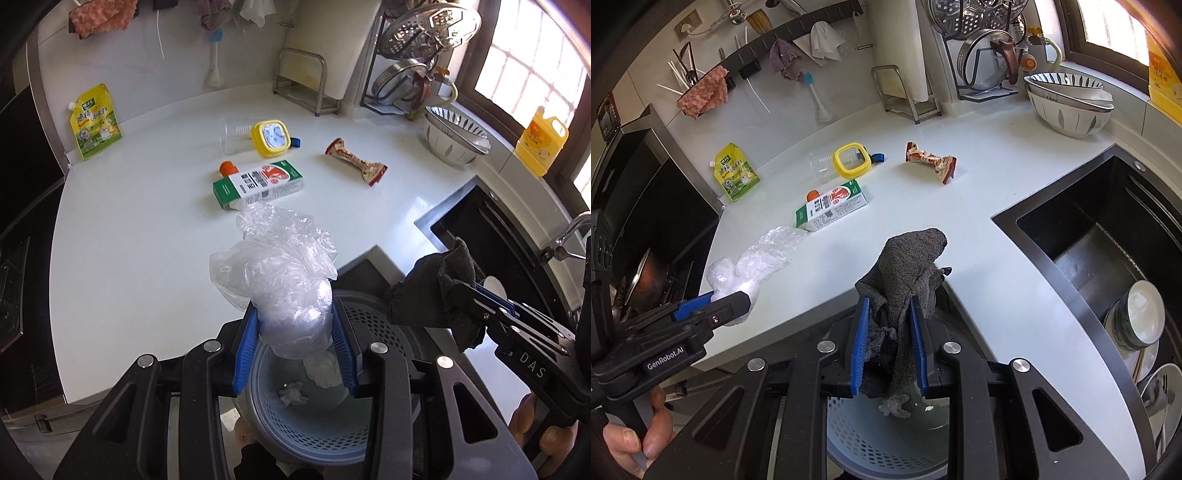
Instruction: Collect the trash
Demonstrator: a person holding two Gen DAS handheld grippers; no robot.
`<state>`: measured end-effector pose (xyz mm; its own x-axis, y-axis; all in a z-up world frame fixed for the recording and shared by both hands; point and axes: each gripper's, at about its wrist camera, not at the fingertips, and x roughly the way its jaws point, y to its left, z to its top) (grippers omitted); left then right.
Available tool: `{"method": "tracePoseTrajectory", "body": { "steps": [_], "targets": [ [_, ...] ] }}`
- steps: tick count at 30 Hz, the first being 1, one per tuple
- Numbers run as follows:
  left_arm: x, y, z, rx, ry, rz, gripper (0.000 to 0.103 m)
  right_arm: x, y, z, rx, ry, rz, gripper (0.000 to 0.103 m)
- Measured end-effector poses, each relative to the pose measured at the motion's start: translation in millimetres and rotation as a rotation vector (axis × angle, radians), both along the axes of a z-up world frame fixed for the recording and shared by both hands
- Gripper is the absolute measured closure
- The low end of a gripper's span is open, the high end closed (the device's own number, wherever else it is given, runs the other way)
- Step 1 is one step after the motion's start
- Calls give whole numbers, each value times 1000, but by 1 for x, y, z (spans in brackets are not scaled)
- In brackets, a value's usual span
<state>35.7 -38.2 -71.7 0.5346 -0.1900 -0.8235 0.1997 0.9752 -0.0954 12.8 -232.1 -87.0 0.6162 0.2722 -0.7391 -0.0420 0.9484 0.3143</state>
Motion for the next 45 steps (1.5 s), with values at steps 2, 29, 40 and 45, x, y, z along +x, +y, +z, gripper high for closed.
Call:
{"method": "tracePoseTrajectory", "body": {
  "steps": [2,29,40,45],
  "targets": [
    [-10,-4,-8,8,16,-11,66,-7,2,-5,-6,12,9,82],
    [-52,-26,-80,62,214,-48,66,-41,11,-76,-20,213,95,82],
    [-52,-24,-88,61,241,-35,64,-35,12,-100,-23,281,110,82],
    [-52,-22,-91,61,256,-28,62,-32,11,-105,-18,297,108,81]
  ]
}}
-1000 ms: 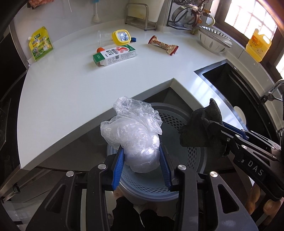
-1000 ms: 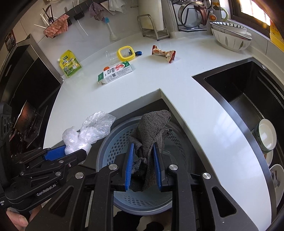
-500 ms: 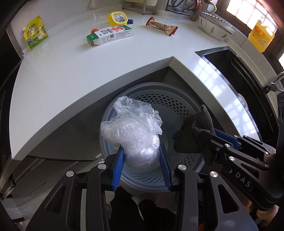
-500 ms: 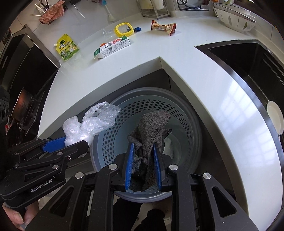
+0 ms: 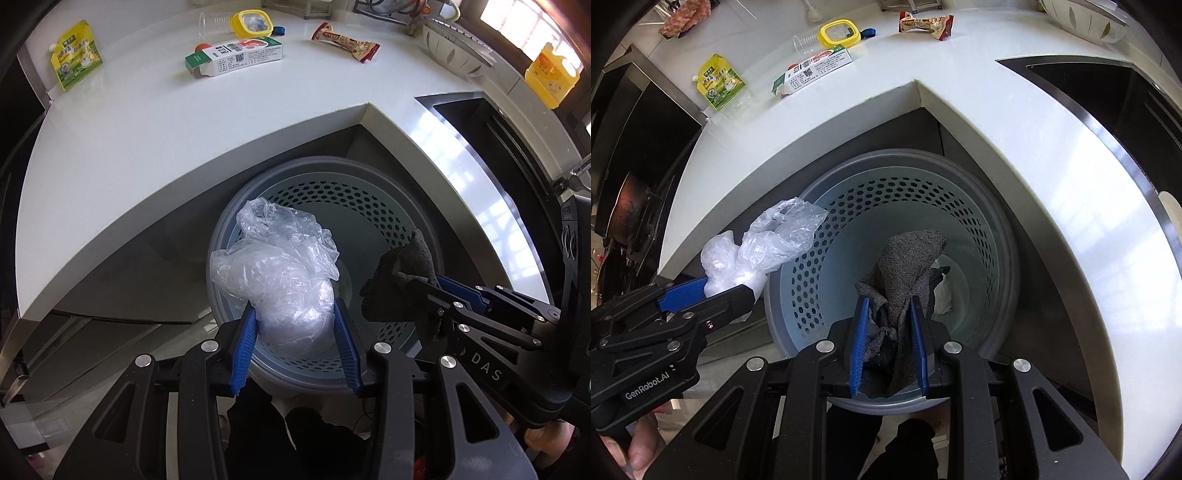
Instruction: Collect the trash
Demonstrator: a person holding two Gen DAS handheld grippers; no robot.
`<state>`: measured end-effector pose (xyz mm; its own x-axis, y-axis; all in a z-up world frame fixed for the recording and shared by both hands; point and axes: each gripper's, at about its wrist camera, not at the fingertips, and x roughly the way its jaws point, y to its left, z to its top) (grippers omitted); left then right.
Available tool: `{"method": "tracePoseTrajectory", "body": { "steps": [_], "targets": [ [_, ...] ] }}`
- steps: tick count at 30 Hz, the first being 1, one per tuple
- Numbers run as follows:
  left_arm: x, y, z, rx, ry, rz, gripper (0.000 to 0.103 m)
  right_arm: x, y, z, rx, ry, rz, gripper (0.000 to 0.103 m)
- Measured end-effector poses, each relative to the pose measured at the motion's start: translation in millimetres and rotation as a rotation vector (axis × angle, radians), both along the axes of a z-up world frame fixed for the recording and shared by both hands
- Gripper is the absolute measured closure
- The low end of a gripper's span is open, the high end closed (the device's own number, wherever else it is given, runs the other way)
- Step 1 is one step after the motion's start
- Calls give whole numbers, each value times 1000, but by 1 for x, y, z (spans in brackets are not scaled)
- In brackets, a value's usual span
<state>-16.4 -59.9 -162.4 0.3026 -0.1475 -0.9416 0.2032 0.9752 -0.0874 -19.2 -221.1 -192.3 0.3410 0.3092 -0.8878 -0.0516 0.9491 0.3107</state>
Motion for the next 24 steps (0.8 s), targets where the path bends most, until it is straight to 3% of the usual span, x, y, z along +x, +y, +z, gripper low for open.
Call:
{"method": "tracePoseTrajectory", "body": {
  "steps": [5,9,17,24],
  "targets": [
    [1,2,1,-1,0,10,59,2,-2,0,3,2,-11,78],
    [1,4,1,3,1,14,53,1,-6,4,7,-17,-30,58],
    [1,8,5,1,-9,25,46,-2,-10,10,15,-28,-42,53],
    [1,10,13,1,-32,38,37,-7,-10,20,7,-57,-48,41]
  ]
}}
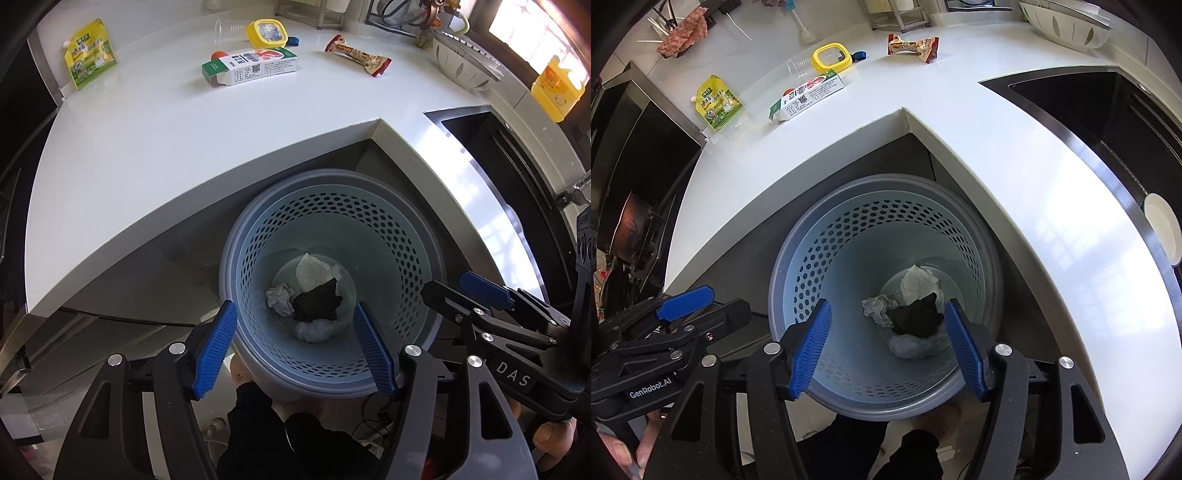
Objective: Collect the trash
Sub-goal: 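Open both tools to drop the bag and cloth into the wastebasket, then move both tools toward the juice carton and snack wrapper on the countertop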
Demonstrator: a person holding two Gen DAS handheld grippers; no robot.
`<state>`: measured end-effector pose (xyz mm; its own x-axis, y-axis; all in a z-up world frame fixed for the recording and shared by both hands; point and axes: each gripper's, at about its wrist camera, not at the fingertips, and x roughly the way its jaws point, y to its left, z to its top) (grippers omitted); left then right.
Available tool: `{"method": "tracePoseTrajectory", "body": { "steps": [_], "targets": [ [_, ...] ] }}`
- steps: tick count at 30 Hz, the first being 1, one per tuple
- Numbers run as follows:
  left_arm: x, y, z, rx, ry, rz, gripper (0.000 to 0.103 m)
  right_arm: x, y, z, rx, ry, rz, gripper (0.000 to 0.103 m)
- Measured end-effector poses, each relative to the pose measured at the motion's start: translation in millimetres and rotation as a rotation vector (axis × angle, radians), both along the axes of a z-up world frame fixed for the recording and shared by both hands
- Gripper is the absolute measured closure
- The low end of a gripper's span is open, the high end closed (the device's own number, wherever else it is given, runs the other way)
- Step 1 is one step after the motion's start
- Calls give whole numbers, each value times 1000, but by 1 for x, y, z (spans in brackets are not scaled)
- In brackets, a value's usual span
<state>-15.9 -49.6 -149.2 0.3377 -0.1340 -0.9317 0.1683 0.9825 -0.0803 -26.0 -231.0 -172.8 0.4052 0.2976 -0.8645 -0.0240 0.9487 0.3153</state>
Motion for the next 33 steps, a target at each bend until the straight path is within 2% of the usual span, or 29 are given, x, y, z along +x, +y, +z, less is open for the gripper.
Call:
{"method": "tracePoseTrajectory", "body": {
  "steps": [10,15,24,33],
  "targets": [
    [-5,7,17,-7,-45,38,27,-6,-1,13,-13,-16,9,25],
    [-8,10,29,-14,-83,66,23,-6,-2,20,-38,-18,14,22],
    [-11,16,50,-10,-148,119,19,-4,-5,38,-55,-79,35,19],
    [7,30,66,-12,-211,136,17,12,-5,57,-53,-138,33,18]
  ]
}}
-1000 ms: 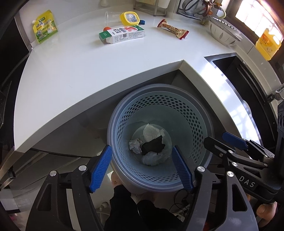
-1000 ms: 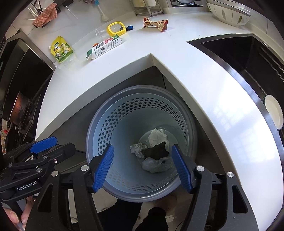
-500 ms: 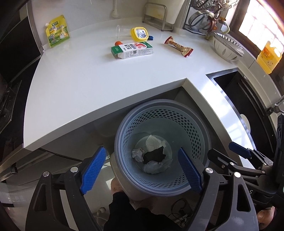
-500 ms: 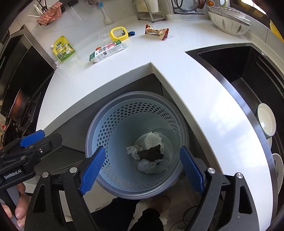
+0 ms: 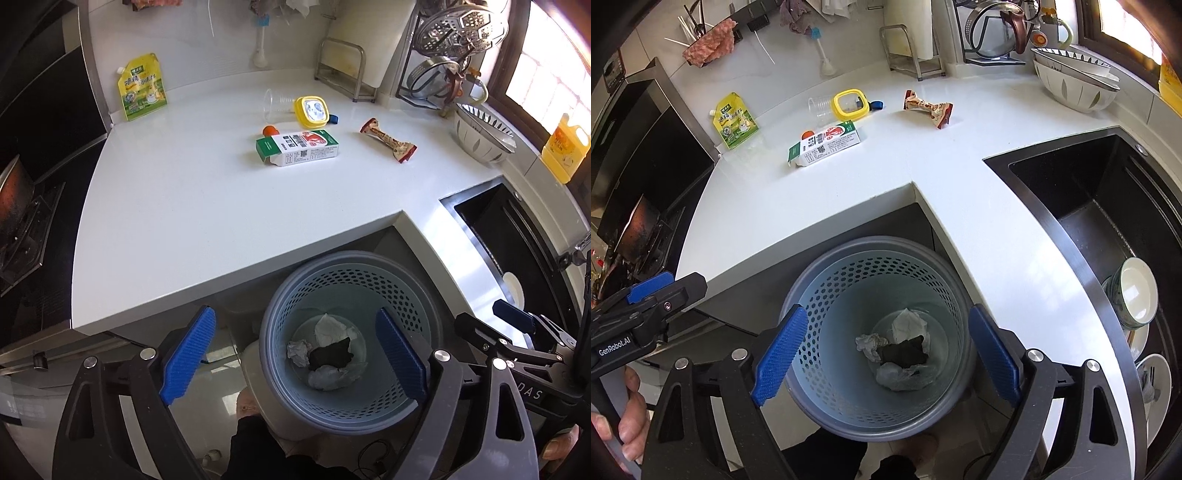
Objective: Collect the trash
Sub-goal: 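Move both tools toward the juice carton and snack wrapper on the countertop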
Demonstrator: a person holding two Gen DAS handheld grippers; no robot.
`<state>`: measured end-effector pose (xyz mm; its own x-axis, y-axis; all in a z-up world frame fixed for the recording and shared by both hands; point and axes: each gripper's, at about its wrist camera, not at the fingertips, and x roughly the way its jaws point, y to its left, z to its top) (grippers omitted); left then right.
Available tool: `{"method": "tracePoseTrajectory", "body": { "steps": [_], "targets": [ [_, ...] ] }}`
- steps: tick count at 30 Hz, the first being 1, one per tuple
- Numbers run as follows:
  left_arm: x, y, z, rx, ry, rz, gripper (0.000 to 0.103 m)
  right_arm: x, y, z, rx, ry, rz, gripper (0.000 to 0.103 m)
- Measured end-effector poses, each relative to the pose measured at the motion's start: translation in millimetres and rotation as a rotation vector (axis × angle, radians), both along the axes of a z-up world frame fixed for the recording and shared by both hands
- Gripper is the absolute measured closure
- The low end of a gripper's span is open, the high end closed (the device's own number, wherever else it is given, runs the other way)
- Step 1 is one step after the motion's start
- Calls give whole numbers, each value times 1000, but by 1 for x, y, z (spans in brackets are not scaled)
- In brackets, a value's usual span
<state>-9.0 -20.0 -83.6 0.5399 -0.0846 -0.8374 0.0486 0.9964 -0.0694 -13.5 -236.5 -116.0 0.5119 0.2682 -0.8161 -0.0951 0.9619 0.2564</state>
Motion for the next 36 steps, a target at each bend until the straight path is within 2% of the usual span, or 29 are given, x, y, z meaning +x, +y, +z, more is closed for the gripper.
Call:
{"method": "tracePoseTrajectory", "body": {
  "steps": [10,19,27,36],
  "targets": [
    [60,23,3,4,-34,-58,17,38,7,6,48,-7,-78,18],
    [135,42,3,19,-80,-174,17,79,20,8,54,12,-173,18],
    [202,35,-22,32,-95,-308,17,102,30,1,37,34,-247,18],
    [248,12,-58,23,-72,-427,17,118,31,-13,63,65,-338,18]
  ]
}}
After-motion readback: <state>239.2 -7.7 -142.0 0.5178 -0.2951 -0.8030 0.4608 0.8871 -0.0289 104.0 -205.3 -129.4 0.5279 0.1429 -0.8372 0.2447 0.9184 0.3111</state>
